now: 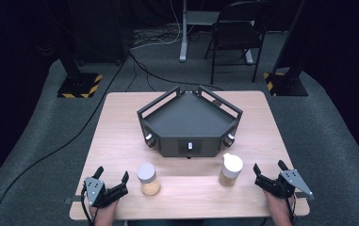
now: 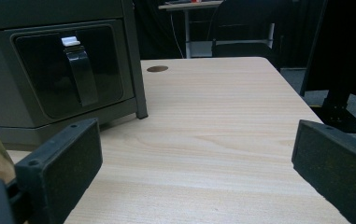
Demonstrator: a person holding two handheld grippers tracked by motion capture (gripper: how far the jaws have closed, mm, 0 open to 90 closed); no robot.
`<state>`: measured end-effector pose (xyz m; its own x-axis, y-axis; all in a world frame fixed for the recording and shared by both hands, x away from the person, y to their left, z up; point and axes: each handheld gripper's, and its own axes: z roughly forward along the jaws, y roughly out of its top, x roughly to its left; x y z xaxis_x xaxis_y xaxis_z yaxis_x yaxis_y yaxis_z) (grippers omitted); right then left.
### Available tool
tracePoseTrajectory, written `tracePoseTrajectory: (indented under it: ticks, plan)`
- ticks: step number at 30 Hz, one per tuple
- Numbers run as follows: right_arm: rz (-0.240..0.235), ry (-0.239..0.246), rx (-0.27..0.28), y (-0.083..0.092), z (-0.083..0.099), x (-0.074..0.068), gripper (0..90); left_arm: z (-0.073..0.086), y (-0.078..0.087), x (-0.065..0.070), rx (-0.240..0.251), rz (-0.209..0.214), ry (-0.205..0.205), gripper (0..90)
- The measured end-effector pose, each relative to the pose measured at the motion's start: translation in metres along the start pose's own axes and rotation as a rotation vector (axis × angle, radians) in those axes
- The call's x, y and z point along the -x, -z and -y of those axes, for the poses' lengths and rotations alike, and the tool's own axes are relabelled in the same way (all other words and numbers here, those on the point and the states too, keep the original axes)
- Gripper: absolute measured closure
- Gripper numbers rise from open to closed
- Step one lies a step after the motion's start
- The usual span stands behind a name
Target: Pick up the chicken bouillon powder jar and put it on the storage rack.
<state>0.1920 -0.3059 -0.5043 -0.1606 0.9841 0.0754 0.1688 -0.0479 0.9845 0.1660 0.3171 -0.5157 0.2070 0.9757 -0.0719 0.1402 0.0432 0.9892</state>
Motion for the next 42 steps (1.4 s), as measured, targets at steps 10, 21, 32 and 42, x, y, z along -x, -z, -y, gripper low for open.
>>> tracePoseTrajectory:
  ticks: [10,21,32,42]
  plan:
    - [-0.003,0.002,0.001,0.000,0.000,0.000,0.3,0.000,0.000,0.000,0.001,0.001,-0.006,1.8]
    - [0.003,-0.009,-0.003,0.000,-0.001,0.000,0.2,-0.003,0.002,-0.001,-0.001,0.014,-0.008,1.8]
    - [0.003,-0.010,-0.002,0.000,0.000,0.000,0.1,-0.007,0.006,-0.005,0.013,0.067,-0.013,1.7]
    - [0.003,-0.013,0.001,0.000,0.000,0.001,0.1,-0.014,0.012,-0.007,0.022,0.109,-0.024,1.7]
